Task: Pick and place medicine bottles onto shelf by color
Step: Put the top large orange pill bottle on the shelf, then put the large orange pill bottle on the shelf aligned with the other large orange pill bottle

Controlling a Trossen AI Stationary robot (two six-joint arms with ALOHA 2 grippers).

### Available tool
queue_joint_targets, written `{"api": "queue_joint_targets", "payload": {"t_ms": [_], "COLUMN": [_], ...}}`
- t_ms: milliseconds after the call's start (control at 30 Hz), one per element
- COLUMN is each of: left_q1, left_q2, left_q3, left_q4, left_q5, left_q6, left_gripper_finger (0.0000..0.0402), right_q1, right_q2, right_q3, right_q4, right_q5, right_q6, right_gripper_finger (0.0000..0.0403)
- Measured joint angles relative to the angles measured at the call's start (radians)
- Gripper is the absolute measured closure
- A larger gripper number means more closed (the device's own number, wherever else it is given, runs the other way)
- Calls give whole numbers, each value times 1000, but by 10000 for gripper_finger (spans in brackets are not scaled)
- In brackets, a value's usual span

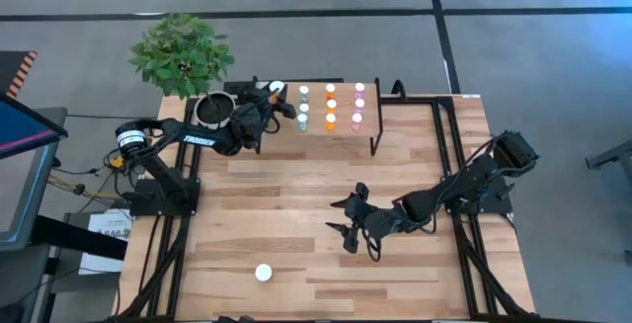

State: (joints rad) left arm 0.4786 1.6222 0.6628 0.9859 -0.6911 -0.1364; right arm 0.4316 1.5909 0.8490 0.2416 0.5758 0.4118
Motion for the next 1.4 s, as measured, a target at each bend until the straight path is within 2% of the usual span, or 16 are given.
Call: {"api": "queue_joint_targets", "payload": {"t_ms": [167, 467, 700, 1067, 1400], "left_q1": [-1, -8, -31, -84, -174], "left_q2": [0, 0, -27, -228, -392], "left_q3": [0, 0, -3, -5, -3], "left_q4": [-8, -22, -47, -234, -281], "left_q5": [3, 4, 6, -28, 29], "left_q6": [0, -2, 22, 38, 91], "left_gripper_finger": [202, 140, 132, 132, 132], "right_q1": [0, 0, 0, 7, 6], "right_q2": [0, 0, 0, 0, 0], "right_q3": [0, 0, 0, 1, 1], "right_q4": [0, 0, 0, 1, 7], "right_q5": [0, 0, -1, -2, -2], "right_q6": [0, 0, 0, 0, 0], "right_gripper_finger": [122, 122, 122, 122, 122]}}
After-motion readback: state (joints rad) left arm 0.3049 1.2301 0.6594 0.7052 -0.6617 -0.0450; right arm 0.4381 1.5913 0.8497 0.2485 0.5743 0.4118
